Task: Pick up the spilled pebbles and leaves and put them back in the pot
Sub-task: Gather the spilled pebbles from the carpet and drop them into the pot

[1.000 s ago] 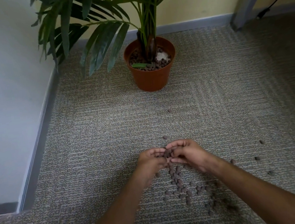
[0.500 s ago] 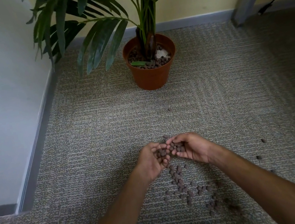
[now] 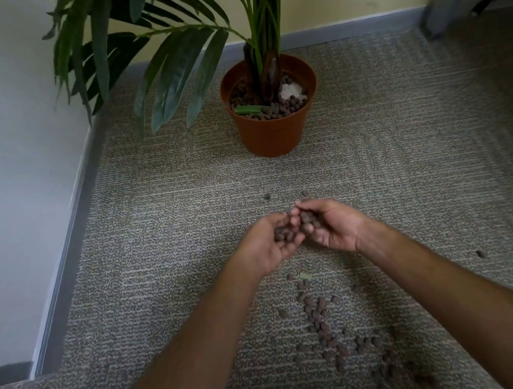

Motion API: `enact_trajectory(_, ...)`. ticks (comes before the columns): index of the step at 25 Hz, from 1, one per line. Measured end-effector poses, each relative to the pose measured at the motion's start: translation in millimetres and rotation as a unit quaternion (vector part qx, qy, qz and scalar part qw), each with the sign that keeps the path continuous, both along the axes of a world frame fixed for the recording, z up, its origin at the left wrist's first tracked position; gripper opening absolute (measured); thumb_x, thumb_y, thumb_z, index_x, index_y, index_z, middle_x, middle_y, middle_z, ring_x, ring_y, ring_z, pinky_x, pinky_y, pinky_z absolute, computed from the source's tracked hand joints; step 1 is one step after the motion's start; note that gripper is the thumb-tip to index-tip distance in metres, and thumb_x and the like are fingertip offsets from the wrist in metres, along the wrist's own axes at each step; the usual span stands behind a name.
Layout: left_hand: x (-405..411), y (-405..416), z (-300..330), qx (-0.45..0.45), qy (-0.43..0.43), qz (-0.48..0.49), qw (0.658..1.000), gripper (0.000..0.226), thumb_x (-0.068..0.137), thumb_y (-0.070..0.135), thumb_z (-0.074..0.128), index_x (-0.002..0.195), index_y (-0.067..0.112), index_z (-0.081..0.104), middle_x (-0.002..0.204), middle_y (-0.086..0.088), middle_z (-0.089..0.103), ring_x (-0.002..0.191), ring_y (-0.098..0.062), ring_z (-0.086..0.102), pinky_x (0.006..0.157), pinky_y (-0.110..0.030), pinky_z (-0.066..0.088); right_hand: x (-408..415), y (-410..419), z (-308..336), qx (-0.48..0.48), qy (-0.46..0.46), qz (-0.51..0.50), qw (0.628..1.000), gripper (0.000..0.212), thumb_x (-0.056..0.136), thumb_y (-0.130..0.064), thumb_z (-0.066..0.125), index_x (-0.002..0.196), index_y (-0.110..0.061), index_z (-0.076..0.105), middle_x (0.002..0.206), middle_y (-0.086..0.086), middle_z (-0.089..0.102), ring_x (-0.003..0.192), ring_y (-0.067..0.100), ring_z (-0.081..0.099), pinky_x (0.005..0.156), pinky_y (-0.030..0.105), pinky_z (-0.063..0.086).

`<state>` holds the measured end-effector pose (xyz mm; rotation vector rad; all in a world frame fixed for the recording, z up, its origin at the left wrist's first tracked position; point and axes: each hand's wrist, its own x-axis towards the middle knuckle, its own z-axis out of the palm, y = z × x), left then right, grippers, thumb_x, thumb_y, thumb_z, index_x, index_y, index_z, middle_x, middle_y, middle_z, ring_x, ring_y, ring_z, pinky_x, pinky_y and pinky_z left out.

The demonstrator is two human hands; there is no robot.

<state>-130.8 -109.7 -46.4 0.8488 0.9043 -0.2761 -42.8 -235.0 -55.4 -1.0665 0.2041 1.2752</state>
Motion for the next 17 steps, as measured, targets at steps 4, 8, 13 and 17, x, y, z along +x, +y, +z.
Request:
enact_trajectory(4, 37.9, 20.3, 32.8, -0.036, -0.049, 0.071, 0.996, 0.026, 0.097, 0.019, 0.047, 0.102, -0.001, 0.061, 0.093, -0.015, 0.068, 0.087, -0.023, 0.068, 0.069, -0.031, 0.06, 46.7, 24.1, 34.4, 0.056, 0.012, -0.111, 0.992, 0.03, 0.099, -0.023, 0.043, 0.091, -0.002, 0.062, 0.082, 0.014, 0.069, 0.075, 0.021, 0.07, 0.066, 0.026, 0.059)
enact_trajectory(8, 91.5, 42.8, 75.8, -0.052, -0.115, 0.176, 0.976, 0.04, 0.098, 0.028, 0.045, 0.115, -0.006, 0.055, 0.103, -0.022, 0.059, 0.103, -0.029, 0.061, 0.096, -0.04, 0.052, 95.9, 55.6, 80.8, 0.066, -0.046, -0.226, 0.971, 0.038, 0.1, -0.028, 0.038, 0.104, 0.005, 0.056, 0.1, 0.019, 0.057, 0.097, 0.026, 0.06, 0.086, 0.035, 0.057)
enact_trajectory(13, 135.3, 55.2, 117.2, -0.064, -0.135, 0.261, 0.954, 0.057, 0.094, 0.048, 0.042, 0.117, -0.003, 0.052, 0.101, -0.017, 0.047, 0.075, -0.021, 0.042, 0.079, -0.031, 0.041, 121.0, 79.2, 114.0, 0.074, -0.057, -0.262, 0.961, 0.018, 0.09, -0.014, 0.04, 0.1, -0.008, 0.055, 0.099, 0.015, 0.062, 0.092, 0.027, 0.062, 0.08, 0.031, 0.054)
enact_trajectory(17, 141.2, 55.6, 124.5, -0.088, -0.187, 0.219, 0.954, 0.074, 0.09, 0.062, 0.037, 0.13, 0.0, 0.046, 0.125, -0.028, 0.055, 0.11, -0.037, 0.058, 0.091, -0.048, 0.048, 125.7, 76.9, 111.8, 0.065, -0.065, -0.274, 0.957, 0.026, 0.08, -0.003, 0.039, 0.103, -0.008, 0.048, 0.125, 0.021, 0.06, 0.112, 0.033, 0.062, 0.096, 0.038, 0.052)
